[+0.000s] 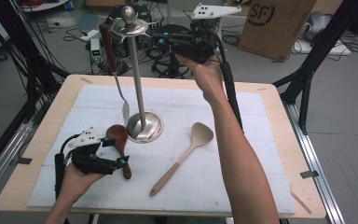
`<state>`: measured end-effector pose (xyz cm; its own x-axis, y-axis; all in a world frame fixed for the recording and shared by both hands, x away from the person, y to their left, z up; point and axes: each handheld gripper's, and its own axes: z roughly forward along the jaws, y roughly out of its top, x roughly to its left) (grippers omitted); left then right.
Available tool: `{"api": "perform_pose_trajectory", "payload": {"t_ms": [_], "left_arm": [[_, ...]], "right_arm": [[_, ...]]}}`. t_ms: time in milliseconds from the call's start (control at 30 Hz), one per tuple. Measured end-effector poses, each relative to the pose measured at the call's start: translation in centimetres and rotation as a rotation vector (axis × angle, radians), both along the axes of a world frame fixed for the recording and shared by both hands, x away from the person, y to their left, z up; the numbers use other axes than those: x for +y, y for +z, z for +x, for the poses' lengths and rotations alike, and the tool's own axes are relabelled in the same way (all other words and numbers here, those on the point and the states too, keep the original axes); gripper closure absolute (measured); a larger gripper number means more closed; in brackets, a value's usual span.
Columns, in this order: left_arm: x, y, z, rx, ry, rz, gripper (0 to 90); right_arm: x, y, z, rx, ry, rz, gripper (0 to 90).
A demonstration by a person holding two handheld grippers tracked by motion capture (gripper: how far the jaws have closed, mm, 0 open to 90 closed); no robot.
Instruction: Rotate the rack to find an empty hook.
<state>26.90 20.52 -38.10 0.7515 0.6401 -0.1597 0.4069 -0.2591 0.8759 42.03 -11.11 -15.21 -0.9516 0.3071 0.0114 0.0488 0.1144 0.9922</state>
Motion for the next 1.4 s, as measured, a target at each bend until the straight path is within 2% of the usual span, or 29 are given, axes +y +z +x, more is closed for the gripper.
{"api": "perform_pose_trajectory", "payload": {"t_ms": [767, 1000, 1400], "left_arm": [[0.0, 0.0, 0.0, -0.001, -0.006, 0.004, 14.6], [-0.1, 0.0, 0.0, 0.0, -0.008, 0.003, 14.7], [0.0, 0.0, 0.0, -0.001, -0.008, 0.003, 14.7]], "right_arm": [[2.8, 0.2, -1.1, -0.025, 0.066, -0.015, 89.5], [3.8, 0.4, -1.4, -0.032, 0.072, -0.031, 89.5], [5.1, 0.4, -1.5, -0.028, 0.08, -0.023, 89.5]]}}
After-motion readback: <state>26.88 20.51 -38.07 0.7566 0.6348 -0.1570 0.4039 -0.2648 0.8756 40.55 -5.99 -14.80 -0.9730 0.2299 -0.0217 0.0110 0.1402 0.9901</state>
